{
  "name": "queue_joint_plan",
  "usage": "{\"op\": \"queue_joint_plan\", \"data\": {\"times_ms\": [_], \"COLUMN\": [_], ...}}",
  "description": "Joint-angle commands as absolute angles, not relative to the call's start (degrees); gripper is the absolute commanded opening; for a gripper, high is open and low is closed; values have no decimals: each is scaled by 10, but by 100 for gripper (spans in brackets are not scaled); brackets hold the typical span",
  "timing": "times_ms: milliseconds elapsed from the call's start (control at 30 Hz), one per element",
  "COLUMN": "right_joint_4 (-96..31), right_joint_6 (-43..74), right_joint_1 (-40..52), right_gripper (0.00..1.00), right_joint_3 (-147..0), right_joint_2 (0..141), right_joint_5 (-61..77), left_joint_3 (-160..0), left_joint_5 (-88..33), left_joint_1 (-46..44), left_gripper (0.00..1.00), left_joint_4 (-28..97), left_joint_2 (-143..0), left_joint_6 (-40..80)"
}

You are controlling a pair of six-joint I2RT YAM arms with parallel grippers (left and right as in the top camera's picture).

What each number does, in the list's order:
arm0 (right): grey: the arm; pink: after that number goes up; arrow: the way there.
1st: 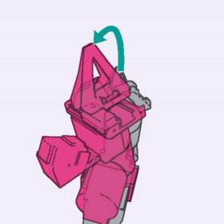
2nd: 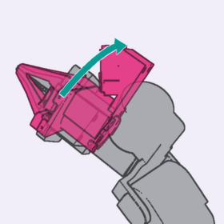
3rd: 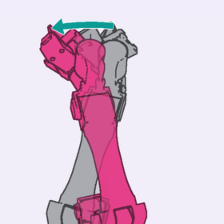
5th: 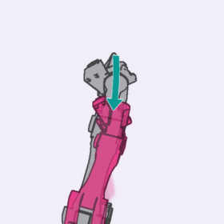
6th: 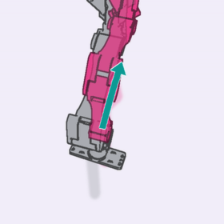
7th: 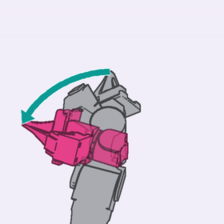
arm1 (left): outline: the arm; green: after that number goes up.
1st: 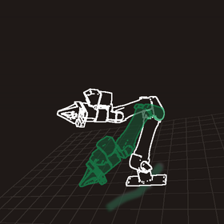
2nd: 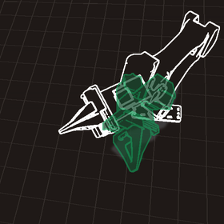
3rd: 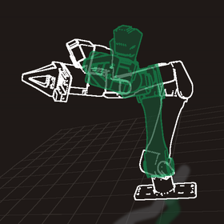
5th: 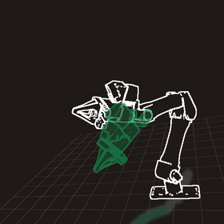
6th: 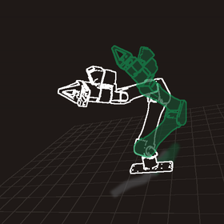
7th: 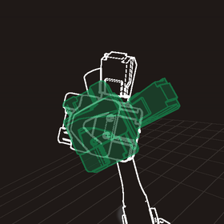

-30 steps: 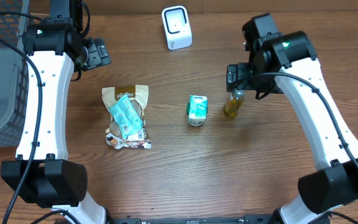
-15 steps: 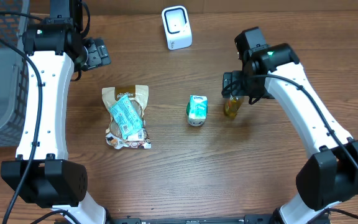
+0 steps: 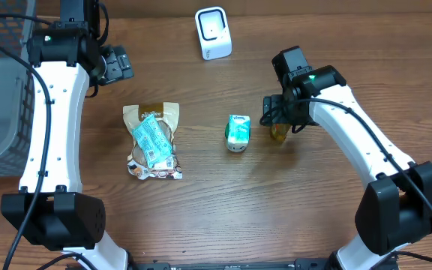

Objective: Scan the item barcode
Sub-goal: 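Lower the open right gripper over the yellow bottle's cap, then descend the right gripper around the bottle and close on it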

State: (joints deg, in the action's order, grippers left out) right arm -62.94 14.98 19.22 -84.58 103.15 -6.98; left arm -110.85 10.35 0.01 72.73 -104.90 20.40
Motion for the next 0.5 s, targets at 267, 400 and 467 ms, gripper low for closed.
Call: {"op": "queue_joint_plan", "data": {"times_ms": [267,400,467], "right_joint_4": [-611,-609,-609], "right_joint_6": [152,150,150], "right_joint_1": [193,193,193], "right_gripper": [70,71,72], "right_joint_3": [-839,-839,-839], "right_joint_2": [1030,1030,1030], "right_joint_5": [-82,-81,-81], "left_joint_3": [-1116,-1116,-1116], "left_joint_5": [109,109,109], "left_joint_1": [0,0,0], "left_gripper": [100,100,100], "left_joint_4": [728,728,728], "left_joint_2": [-1046,-1046,-1046], "left_joint_6": [193,193,193]}}
